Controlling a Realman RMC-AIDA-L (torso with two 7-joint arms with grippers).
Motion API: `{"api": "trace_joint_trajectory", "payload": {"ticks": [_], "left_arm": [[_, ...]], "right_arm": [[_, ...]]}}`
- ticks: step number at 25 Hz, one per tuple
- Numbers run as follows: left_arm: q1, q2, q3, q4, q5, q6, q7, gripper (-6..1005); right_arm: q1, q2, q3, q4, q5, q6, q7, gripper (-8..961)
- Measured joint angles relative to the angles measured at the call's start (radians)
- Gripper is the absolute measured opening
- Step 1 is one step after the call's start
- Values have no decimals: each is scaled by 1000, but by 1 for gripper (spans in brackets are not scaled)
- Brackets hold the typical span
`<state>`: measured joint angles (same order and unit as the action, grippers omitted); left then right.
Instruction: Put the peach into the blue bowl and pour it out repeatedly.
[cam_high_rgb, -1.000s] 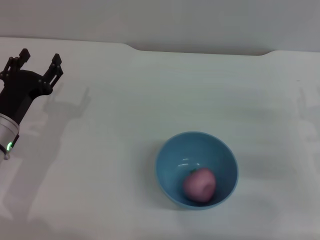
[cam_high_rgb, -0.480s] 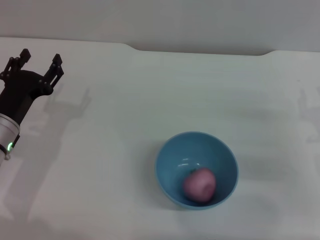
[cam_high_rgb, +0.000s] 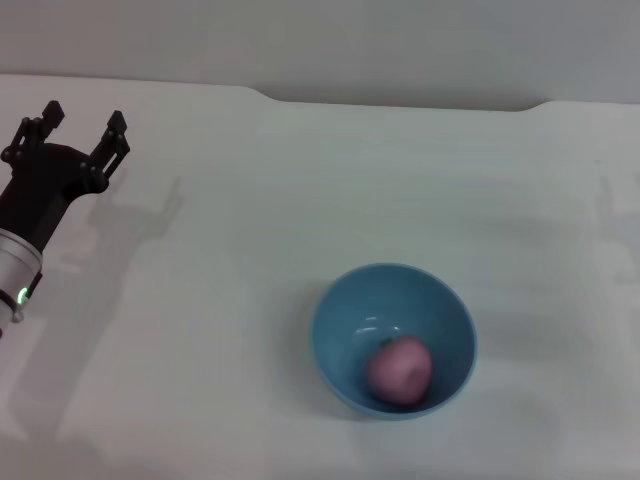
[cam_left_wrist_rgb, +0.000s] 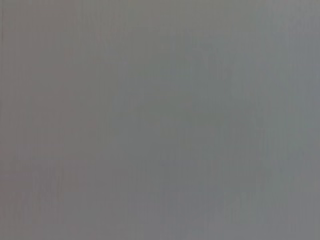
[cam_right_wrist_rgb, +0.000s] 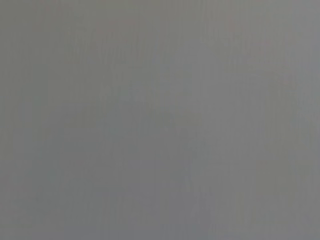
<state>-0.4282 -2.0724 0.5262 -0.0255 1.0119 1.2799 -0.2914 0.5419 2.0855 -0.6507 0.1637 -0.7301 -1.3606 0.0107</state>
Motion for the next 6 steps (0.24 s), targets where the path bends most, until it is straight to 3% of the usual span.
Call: {"api": "trace_joint_trajectory", "payload": {"ticks": [6], "left_arm": [[-1, 0, 0, -1, -1, 0, 0, 757]], "right_arm": [[-1, -1, 0, -3, 0, 0, 0, 446]]}}
